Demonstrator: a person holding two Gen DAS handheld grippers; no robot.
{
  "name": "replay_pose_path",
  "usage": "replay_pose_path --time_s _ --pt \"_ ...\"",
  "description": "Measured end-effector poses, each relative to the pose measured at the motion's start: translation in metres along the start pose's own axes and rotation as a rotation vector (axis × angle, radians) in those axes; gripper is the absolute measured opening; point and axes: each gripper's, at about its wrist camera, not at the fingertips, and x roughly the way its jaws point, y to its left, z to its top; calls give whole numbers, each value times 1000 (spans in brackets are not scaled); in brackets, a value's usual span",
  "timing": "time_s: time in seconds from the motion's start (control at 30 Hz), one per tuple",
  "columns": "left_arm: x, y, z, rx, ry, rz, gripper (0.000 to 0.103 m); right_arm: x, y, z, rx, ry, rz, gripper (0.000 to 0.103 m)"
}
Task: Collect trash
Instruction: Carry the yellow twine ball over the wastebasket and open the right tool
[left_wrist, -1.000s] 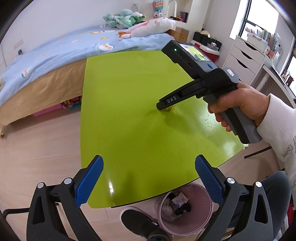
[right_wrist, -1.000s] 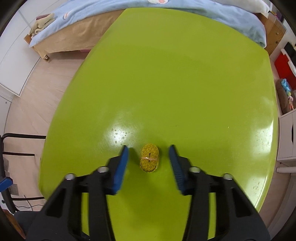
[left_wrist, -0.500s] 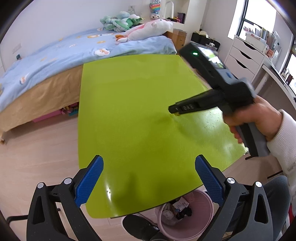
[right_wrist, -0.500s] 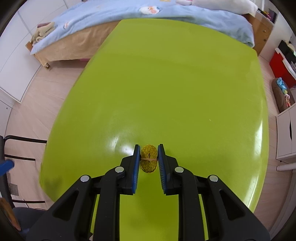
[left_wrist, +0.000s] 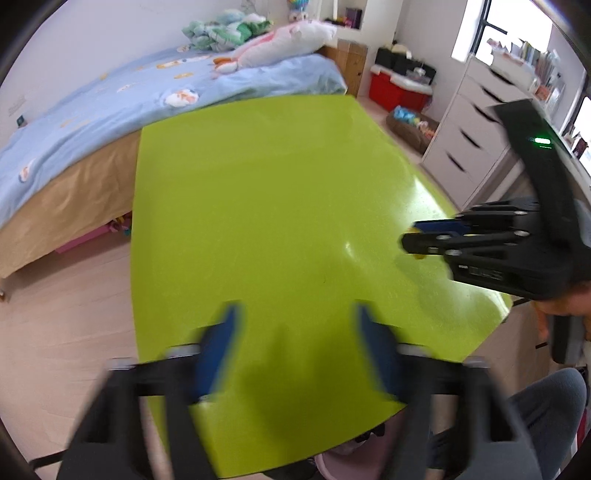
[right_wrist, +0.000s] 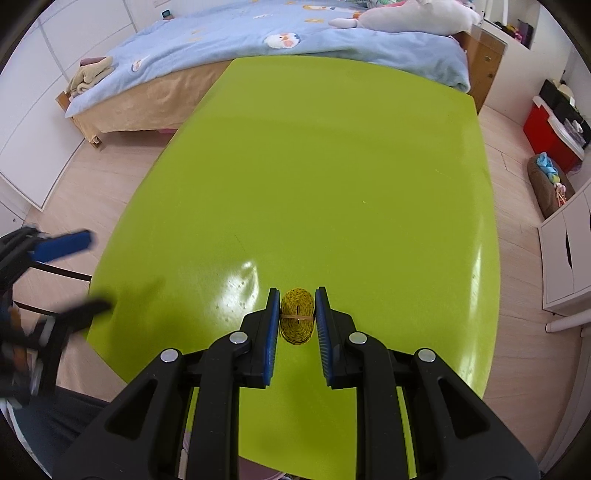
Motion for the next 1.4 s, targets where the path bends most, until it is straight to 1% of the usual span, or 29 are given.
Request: replay_pose_path --time_s 0.03,0.07,0.37,0.8,1.07,1.13,1.4 --pt "4 0 2 1 11 11 5 -2 -1 -3 0 -3 -1 19" --pt "6 0 2 1 19 13 0 -4 -2 -5 1 -6 -1 19" --pt "1 -10 1 15 1 0 0 -22 -3 -15 2 -46 1 19" --pt "-34 -27 -14 43 -51 -3 0 -58 10 -43 -16 -106 12 19" --pt "-50 -38 -32 65 -80 1 0 -85 17 -77 -23 -156 25 19" --pt "-54 -41 -38 63 -86 -10 0 -91 20 -86 -28 -166 26 19" --pt "-72 -58 -75 82 -102 -37 0 -113 33 -129 -42 -198 63 19"
